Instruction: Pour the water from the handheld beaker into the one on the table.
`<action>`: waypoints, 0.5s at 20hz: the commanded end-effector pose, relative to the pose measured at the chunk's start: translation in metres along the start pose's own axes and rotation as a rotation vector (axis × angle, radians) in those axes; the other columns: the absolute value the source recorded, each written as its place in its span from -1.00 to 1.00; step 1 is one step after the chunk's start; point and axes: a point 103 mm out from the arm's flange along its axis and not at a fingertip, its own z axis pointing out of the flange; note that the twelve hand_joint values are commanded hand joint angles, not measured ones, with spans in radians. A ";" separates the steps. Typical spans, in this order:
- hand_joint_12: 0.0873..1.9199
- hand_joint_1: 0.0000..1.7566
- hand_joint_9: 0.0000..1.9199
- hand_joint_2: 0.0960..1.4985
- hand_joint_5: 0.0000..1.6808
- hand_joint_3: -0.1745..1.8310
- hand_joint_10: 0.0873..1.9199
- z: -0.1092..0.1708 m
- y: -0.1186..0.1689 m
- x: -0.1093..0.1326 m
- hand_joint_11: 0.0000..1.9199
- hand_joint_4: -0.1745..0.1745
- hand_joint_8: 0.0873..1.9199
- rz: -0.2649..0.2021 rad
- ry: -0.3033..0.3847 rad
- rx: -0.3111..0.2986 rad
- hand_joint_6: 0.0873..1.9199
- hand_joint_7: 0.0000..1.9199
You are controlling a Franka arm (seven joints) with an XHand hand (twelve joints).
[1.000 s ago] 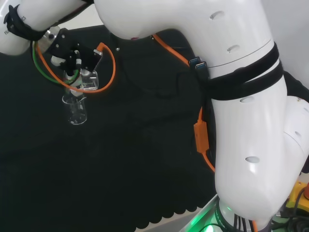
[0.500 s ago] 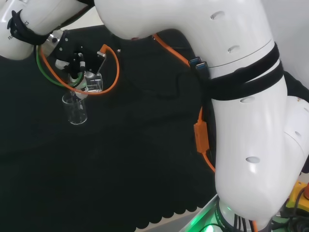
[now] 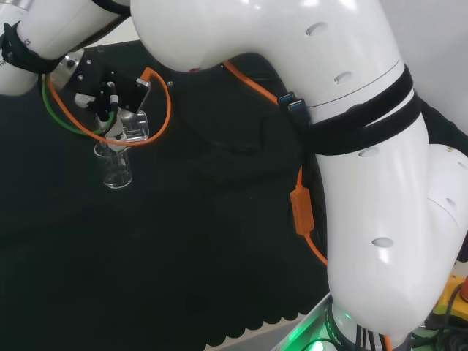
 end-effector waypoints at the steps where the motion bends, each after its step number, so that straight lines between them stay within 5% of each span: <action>1: -0.09 0.43 0.18 0.57 0.02 -1.00 0.12 0.009 -0.004 -0.008 0.01 -0.72 -0.01 0.007 0.006 -0.009 0.16 0.17; 10: -0.09 0.43 0.19 0.57 0.02 -1.00 0.12 0.003 -0.003 -0.003 0.01 -0.73 -0.01 0.002 -0.026 -0.001 0.16 0.17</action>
